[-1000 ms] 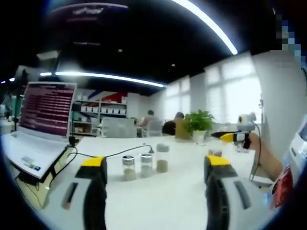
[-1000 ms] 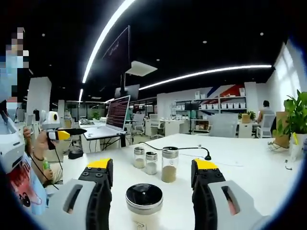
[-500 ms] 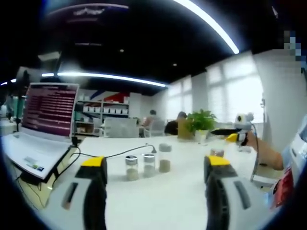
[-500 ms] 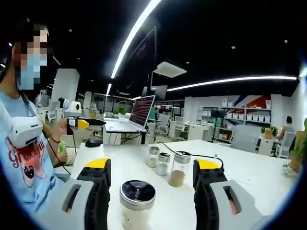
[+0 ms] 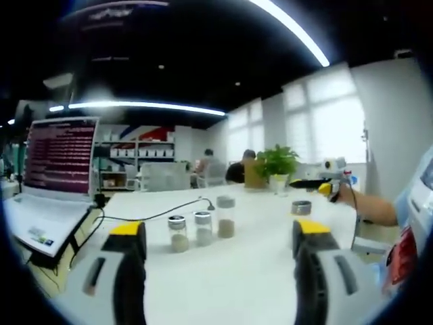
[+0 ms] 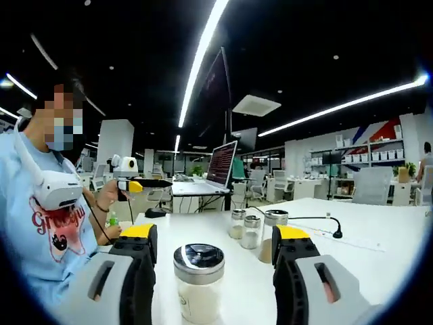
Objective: Rotate the seasoning bottle until the label or dispensing opening points toward the visible target arrow and the bottle remains upright within the marked orientation range
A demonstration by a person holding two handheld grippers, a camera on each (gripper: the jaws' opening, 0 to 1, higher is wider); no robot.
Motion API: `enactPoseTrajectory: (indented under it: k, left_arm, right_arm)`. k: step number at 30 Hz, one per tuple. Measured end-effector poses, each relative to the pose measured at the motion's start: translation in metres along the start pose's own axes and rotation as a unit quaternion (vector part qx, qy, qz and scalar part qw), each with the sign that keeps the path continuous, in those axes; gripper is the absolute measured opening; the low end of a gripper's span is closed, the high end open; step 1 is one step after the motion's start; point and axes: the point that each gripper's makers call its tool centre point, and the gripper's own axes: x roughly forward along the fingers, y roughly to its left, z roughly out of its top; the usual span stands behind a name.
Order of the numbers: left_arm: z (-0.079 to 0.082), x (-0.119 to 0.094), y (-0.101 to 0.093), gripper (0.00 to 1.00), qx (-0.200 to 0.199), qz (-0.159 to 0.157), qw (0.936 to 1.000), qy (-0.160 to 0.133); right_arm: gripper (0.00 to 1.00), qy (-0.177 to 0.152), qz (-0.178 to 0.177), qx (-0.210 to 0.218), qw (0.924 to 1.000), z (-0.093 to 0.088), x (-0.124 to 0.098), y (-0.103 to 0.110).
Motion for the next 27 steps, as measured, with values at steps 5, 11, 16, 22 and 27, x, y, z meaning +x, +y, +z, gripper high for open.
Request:
enactPoseTrajectory:
  k: [5,11,16,22,27]
  left_arm:
    - [0.001,-0.003,0.003,1.0,0.0,0.001,1.0,-0.001]
    - [0.002,-0.003,0.009,1.0,0.006,0.013,0.9999,-0.001]
    - [0.003,0.001,0.007,1.0,0.009,0.005,0.9999,-0.005]
    - [-0.013,0.008,0.009,1.0,-0.005,0.0,0.9998,0.019]
    - [-0.01,0.008,0.003,1.0,0.0,-0.007,0.9998,0.016]
  right_arm:
    - [0.72,0.013,0.007,0.004,0.9999,-0.008,0.007,0.004]
    - [0.73,0.025,0.037,-0.003,0.999,-0.012,0.021,0.017]
    - [0.76,0.032,0.047,-0.007,0.9984,-0.01,0.032,0.018]
    - [0.69,0.039,0.071,-0.018,0.9965,-0.013,0.035,0.025]
    - [0.63,0.044,0.076,-0.008,0.9961,-0.021,0.032,0.021]
